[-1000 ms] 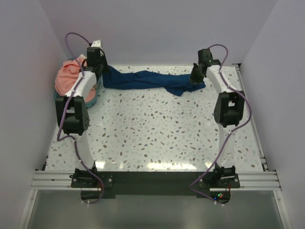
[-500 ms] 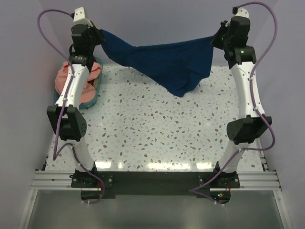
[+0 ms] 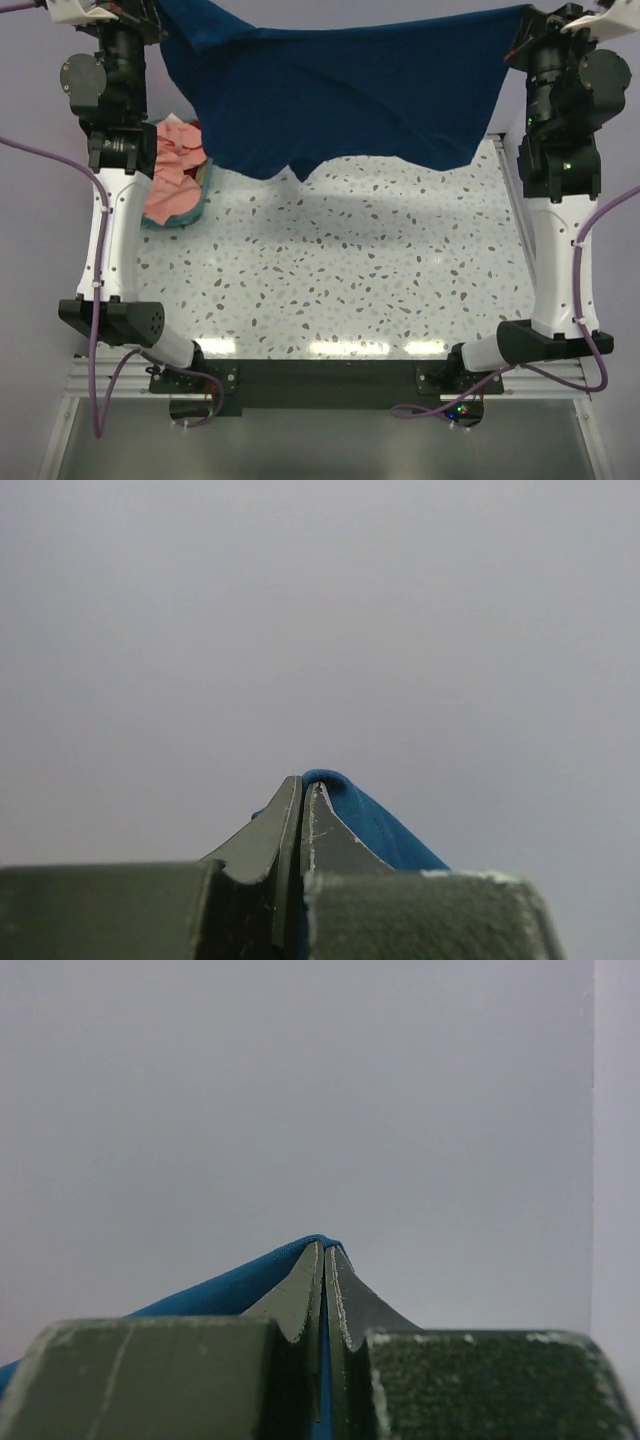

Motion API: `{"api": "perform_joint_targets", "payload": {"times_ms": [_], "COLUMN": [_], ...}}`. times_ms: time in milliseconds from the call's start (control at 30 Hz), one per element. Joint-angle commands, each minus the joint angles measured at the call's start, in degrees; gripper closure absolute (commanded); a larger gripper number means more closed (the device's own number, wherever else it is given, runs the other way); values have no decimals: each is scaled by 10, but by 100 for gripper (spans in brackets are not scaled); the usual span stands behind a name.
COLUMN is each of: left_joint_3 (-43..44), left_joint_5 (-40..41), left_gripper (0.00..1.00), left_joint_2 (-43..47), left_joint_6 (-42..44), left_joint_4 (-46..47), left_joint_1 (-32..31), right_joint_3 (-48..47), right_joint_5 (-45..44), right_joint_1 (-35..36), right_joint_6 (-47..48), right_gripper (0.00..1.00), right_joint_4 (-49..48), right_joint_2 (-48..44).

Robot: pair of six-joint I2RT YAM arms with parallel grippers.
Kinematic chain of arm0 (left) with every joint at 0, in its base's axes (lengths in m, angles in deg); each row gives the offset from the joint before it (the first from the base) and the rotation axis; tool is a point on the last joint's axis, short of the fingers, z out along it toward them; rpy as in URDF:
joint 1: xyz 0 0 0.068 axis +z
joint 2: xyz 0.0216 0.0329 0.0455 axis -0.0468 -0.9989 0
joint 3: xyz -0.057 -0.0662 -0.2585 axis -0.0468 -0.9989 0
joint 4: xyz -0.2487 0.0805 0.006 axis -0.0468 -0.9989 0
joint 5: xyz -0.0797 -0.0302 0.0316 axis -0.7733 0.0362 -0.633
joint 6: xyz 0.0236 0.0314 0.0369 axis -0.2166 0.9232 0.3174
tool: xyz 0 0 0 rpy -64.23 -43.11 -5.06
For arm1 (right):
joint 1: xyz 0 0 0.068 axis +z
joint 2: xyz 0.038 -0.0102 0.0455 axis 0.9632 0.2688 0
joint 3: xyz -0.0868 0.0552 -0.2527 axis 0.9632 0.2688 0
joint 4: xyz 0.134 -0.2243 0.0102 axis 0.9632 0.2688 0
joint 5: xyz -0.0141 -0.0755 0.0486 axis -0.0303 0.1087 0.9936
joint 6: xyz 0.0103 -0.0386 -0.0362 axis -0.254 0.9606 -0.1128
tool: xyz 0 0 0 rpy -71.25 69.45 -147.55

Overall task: Fold and stack the t-shirts
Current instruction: Flatten the tshirt out

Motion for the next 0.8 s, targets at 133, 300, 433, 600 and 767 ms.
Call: {"api": "perform_joint_targets", "payload": {"times_ms": [133,300,433,600,767], "left_joint_3": [142,245,243,220,167], "left_joint_5": [-99,-137,-135,-136,-137], "left_gripper": [100,100,100,100,100], "left_joint_2": [-165,-273,-297,-284,-243], "left_joint_6": [-26,-39,-44,-48,-43], "left_joint_4": [-28,-39,-17,13,65], "left_joint_1": [1,0,0,0,0], "right_joint_3": [-2,-34,-75,-96,-55], "right_joint_5": [-44,-46,-42,-39,-50], "right_joint_1": [-1,-4,-7,-8,-8], "right_joint_6": [12,12,-1,-3,4], "right_gripper": [100,100,100,100,100], "right_joint_4": [-23,-9,8,2,-33], "right_joint_2": [79,151,201,209,170]}}
